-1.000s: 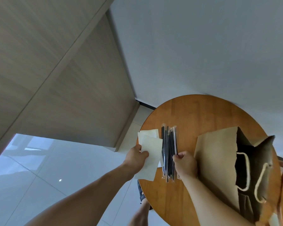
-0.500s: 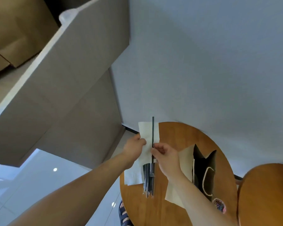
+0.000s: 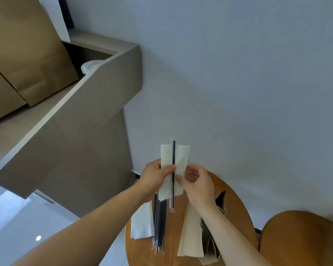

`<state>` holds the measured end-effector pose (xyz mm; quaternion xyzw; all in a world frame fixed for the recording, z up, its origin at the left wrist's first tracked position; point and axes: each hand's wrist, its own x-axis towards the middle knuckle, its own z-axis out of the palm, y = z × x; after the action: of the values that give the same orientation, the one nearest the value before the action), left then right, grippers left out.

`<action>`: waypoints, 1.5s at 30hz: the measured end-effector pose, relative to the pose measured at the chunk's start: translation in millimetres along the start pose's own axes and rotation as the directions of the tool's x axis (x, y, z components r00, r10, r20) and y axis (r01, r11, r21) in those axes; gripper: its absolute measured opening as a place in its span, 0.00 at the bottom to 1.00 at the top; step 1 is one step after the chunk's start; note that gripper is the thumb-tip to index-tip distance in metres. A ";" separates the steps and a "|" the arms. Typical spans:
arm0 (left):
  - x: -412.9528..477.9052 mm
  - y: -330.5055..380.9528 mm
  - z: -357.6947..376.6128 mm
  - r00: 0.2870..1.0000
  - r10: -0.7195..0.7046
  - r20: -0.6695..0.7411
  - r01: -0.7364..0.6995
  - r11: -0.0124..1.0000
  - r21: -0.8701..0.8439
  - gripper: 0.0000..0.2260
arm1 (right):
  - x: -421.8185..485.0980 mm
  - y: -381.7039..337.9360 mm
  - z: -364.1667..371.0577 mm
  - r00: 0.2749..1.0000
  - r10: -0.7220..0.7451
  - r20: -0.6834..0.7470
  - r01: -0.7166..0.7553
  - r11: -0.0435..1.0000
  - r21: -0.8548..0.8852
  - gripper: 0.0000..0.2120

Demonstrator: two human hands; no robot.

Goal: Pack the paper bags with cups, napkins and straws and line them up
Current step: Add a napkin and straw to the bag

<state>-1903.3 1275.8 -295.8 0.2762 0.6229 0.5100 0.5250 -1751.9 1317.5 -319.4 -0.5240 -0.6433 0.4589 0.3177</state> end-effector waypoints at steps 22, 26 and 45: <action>-16.3 29.0 77.8 0.955 0.088 0.282 -0.113 0.991 0.073 0.06 | -4.6 -8.0 -99.3 0.975 -0.005 0.221 -0.061 0.955 0.291 0.09; -11.6 24.6 82.4 0.953 0.110 0.281 -0.133 0.989 0.064 0.05 | -1.3 -4.6 -102.1 0.973 -0.003 0.230 -0.051 0.972 0.229 0.08; -6.1 -122.8 92.5 0.880 -0.431 0.200 0.108 0.591 0.799 0.20 | 23.2 57.7 -53.7 0.949 0.280 -0.147 -0.313 0.900 -0.303 0.06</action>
<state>-1791.5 1262.2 -400.5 0.4644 0.7025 0.0463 0.5374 -1687.9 1355.4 -354.1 -0.6829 -0.6056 0.3638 0.1860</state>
